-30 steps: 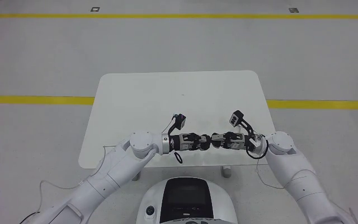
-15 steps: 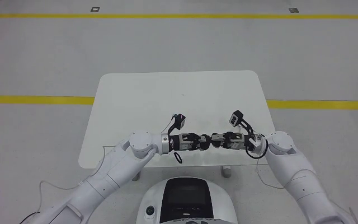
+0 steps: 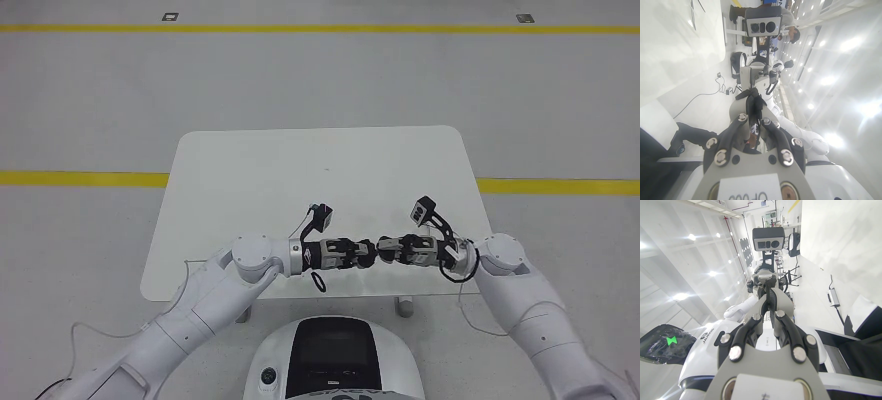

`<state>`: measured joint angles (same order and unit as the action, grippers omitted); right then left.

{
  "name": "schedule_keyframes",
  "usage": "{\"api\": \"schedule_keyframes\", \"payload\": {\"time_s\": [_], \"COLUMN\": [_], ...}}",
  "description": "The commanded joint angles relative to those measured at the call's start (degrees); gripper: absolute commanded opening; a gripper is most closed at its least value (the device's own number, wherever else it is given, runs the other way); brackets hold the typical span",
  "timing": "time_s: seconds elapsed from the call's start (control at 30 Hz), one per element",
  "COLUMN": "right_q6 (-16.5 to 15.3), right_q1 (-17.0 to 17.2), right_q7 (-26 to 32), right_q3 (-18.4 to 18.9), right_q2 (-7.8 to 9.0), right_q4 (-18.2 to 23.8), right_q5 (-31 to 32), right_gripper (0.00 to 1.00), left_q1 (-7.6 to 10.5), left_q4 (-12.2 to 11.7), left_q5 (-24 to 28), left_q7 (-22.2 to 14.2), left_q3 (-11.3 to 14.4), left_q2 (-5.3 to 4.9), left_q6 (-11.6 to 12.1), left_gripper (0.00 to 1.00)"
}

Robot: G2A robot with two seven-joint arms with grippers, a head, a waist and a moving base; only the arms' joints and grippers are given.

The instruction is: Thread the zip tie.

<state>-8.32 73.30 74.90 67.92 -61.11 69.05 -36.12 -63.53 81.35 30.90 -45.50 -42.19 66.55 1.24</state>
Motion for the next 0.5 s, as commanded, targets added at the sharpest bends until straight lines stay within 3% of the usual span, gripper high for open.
{"api": "schedule_keyframes", "payload": {"time_s": [0.0, 0.3, 0.47], "right_q6": [0.0, -1.0, -1.1], "right_q1": [0.2, 2.2, 2.5], "right_q7": [-0.4, -2.5, -2.8], "right_q3": [0.6, 4.2, 4.4], "right_q2": [0.13, 0.97, 1.03], "right_q4": [-0.1, 0.7, 1.0], "right_q5": [-0.1, -0.5, -0.5], "right_gripper": [1.00, 1.00, 1.00], "left_q1": [-0.04, -0.64, -1.70], "left_q4": [-0.1, 0.3, 1.3], "left_q5": [0.0, 0.0, 0.3], "left_q7": [0.1, 0.4, 2.3], "left_q3": [-0.1, -0.9, -3.1], "left_q2": [0.00, -0.25, -0.69], "left_q6": [0.2, 0.8, 4.2], "left_gripper": [0.00, 0.00, 0.00]}}
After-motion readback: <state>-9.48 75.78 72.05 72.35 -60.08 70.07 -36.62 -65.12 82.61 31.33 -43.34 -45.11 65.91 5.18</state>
